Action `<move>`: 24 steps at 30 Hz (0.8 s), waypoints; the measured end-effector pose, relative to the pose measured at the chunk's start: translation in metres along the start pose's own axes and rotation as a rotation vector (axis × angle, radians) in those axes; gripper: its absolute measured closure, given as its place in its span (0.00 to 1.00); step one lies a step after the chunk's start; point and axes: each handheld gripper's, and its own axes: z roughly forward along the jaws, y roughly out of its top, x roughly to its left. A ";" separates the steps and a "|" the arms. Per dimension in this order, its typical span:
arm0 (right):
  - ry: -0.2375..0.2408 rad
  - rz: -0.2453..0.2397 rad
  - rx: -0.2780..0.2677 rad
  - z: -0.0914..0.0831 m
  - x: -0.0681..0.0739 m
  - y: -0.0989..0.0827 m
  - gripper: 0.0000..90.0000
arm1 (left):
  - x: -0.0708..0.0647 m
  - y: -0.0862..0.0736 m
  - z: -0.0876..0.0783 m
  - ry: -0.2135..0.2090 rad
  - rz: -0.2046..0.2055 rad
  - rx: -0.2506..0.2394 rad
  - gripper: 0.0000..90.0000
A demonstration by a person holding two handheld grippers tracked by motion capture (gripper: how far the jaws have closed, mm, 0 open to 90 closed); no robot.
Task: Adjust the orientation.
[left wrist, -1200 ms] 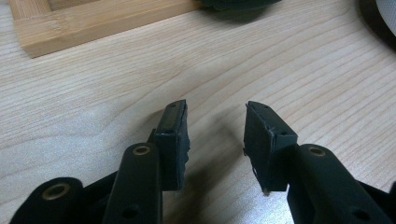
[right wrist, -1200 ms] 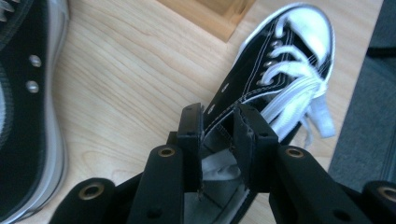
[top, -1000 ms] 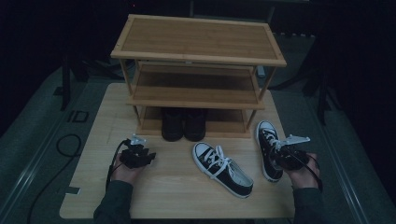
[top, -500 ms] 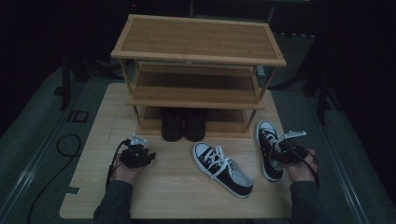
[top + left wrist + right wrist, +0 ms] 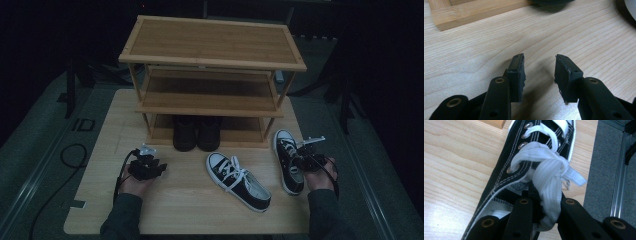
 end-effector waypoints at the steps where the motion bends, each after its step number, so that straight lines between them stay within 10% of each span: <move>1: -0.004 -0.010 -0.005 -0.002 0.000 -0.001 0.95 | 0.000 0.000 0.000 0.000 0.000 0.000 0.67; 24: 0.051 -0.090 -0.098 -0.038 0.007 -0.016 0.95 | 0.000 0.000 0.001 -0.006 -0.001 -0.010 0.67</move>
